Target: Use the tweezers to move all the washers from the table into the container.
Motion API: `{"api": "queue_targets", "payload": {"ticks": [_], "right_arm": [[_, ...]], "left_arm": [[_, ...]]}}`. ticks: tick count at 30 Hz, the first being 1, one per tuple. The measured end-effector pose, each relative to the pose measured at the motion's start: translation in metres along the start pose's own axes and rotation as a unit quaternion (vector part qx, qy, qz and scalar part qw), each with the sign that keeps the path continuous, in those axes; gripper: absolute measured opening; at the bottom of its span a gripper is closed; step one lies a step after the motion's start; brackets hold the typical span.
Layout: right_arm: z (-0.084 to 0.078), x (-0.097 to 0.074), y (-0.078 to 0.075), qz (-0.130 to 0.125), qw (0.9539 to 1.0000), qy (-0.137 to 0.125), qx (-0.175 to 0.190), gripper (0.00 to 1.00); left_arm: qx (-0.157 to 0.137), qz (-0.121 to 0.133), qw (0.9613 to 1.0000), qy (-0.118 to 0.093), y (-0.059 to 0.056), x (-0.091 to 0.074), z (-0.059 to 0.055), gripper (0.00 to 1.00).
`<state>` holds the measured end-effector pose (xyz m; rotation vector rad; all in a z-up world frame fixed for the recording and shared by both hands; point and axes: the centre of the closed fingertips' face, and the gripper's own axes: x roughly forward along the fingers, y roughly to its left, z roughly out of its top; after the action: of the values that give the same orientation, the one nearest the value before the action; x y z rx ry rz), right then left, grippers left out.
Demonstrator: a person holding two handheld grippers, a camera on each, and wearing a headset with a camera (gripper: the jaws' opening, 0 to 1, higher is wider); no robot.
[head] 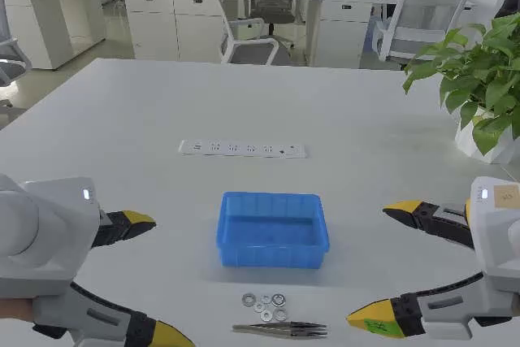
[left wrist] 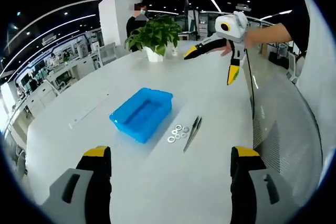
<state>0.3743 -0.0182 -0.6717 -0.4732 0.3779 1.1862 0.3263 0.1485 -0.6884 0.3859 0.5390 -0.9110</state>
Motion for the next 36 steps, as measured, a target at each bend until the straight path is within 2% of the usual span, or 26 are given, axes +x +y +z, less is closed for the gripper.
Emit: {"api": "queue_targets", "payload": {"ticks": [23,36], "right_arm": [[0.001,0.001,0.001,0.001,1.0,0.002,-0.004,0.93],[-0.001,0.0,0.004,0.005,1.0,0.005,-0.002,0.93]], "left_arm": [[-0.007,0.015,0.9998,-0.007,0.01,-0.004,0.002,1.0],[-0.01,0.018,0.9997,-0.009,0.01,-0.004,0.002,1.0]]}}
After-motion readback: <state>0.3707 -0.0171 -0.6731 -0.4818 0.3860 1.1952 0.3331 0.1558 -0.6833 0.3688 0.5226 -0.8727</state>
